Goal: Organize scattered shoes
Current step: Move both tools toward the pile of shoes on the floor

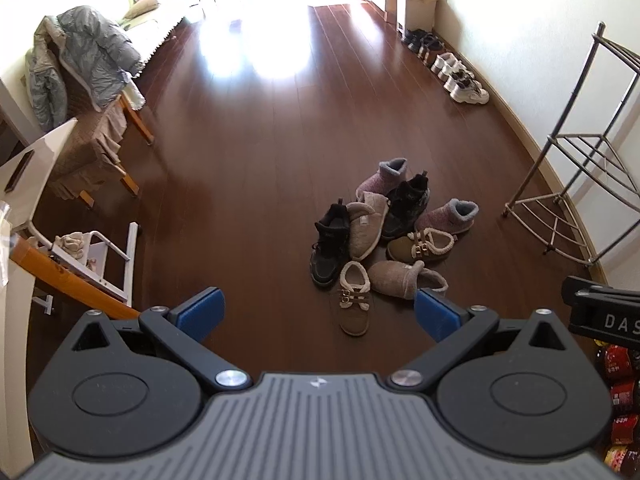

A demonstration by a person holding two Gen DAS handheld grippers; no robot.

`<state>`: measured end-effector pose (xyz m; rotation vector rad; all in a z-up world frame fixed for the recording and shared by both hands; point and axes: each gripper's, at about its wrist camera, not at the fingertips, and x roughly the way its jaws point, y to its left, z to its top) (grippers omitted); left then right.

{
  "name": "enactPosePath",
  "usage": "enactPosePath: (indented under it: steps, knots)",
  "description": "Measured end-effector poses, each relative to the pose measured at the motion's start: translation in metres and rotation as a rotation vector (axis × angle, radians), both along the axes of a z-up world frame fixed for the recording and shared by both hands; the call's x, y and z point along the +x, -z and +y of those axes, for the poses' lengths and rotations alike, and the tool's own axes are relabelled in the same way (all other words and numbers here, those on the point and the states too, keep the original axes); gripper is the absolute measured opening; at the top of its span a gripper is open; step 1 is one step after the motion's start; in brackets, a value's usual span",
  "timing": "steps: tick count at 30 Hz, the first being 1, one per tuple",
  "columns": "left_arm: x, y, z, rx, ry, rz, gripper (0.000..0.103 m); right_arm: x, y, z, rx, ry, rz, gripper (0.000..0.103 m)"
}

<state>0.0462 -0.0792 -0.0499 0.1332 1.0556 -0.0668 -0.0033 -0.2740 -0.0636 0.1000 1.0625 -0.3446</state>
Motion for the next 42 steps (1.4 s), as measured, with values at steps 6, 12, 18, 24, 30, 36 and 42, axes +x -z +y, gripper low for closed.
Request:
enactPosePath:
  steps: [6,12,18,24,30,36,42]
  knots:
    - [0.019,0.013,0.008,-0.002,0.049,0.026,0.102,0.011,0.015,0.003,0.006,0.056,0.03,0.102]
    - [0.038,0.021,0.008,0.002,0.124,0.027,0.102,0.024,0.021,0.019,-0.001,0.124,0.044,0.102]
    - [0.052,0.031,0.018,0.004,0.17,0.027,0.102,0.029,0.028,0.031,-0.007,0.16,0.033,0.102]
    - [0.063,0.049,0.013,0.013,0.189,0.055,0.102,0.024,0.04,0.028,0.011,0.165,0.035,0.102]
    - [0.072,0.082,0.006,0.044,0.166,0.116,0.102,0.009,0.065,-0.002,0.127,0.14,0.02,0.102]
    - [0.077,0.114,-0.019,0.062,0.132,0.17,0.102,0.007,0.106,-0.045,0.194,0.139,0.057,0.102]
    - [0.076,0.145,-0.057,0.054,0.089,0.191,0.102,0.02,0.142,-0.088,0.097,0.015,0.022,0.099]
